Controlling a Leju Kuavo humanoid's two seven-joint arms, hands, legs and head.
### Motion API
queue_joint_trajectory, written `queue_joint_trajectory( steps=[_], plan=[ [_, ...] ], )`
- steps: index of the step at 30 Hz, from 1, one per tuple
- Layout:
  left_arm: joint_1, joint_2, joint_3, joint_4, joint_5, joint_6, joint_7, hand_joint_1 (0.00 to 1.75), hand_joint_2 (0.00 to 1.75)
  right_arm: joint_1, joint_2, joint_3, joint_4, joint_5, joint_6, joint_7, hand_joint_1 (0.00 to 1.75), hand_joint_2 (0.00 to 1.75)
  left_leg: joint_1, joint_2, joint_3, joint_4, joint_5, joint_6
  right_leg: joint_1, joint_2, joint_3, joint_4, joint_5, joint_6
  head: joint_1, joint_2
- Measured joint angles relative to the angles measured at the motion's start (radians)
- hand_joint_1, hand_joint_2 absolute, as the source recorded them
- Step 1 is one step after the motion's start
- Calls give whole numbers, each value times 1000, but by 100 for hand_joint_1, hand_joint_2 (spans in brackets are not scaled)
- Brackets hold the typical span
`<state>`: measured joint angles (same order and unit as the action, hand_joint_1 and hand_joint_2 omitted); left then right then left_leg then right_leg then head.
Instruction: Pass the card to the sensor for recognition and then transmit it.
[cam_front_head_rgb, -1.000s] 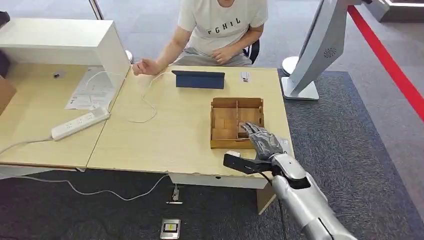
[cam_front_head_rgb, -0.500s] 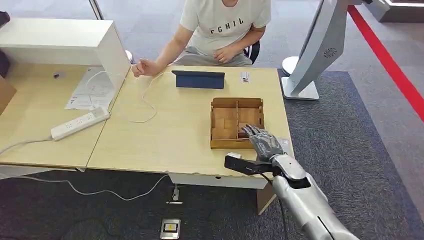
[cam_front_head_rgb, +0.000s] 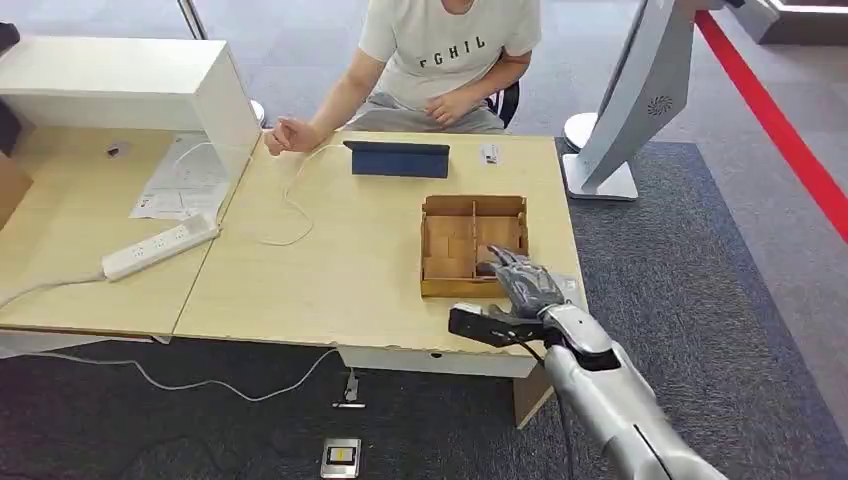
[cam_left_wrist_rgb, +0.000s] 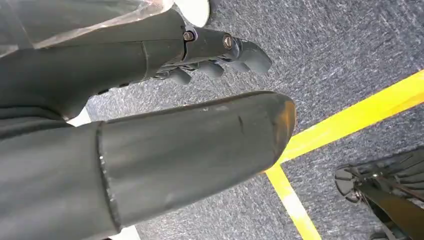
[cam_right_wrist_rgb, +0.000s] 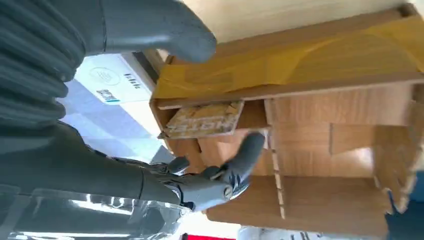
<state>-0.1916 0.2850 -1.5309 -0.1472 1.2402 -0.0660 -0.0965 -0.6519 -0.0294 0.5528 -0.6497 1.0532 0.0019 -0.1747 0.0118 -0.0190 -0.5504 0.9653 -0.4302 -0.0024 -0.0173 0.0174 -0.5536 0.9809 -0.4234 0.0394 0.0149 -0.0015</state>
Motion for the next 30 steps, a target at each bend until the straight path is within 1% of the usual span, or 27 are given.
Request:
queue_joint_trajectory(
  steps=[10,13,20,21,22,23,27,30],
  plan=[
    [0,0,0,0,-8,-6,-2,0,0,2,4,9,-32,-8,4,-8,175,175,0,0,0,0,0,0,0,0,0,0,0,0,0,0],
    [0,0,0,0,-6,-6,-2,0,0,11,3,13,-53,-10,14,4,175,175,0,0,0,0,0,0,0,0,0,0,0,0,0,0],
    [0,0,0,0,-5,-8,-2,0,0,22,0,21,-85,-15,20,8,175,175,0,0,0,0,0,0,0,0,0,0,0,0,0,0],
    [0,0,0,0,-3,-8,-2,0,0,24,0,21,-89,-18,21,10,0,175,0,0,0,0,0,0,0,0,0,0,0,0,0,0],
    [0,0,0,0,-2,-9,-2,0,0,27,-1,22,-93,-19,22,12,0,175,0,0,0,0,0,0,0,0,0,0,0,0,0,0],
    [0,0,0,0,0,-9,-2,0,0,29,-2,23,-96,-20,22,13,0,0,0,0,0,0,0,0,0,0,0,0,0,0,0,0],
    [0,0,0,0,5,-9,2,0,0,40,-5,24,-110,-60,26,-1,0,0,0,0,0,0,0,0,0,0,0,0,0,0,0,0],
    [0,0,0,0,6,-6,2,0,0,45,-6,24,-119,-63,24,-6,0,0,0,0,0,0,0,0,0,0,0,0,0,0,0,0]
  ],
)
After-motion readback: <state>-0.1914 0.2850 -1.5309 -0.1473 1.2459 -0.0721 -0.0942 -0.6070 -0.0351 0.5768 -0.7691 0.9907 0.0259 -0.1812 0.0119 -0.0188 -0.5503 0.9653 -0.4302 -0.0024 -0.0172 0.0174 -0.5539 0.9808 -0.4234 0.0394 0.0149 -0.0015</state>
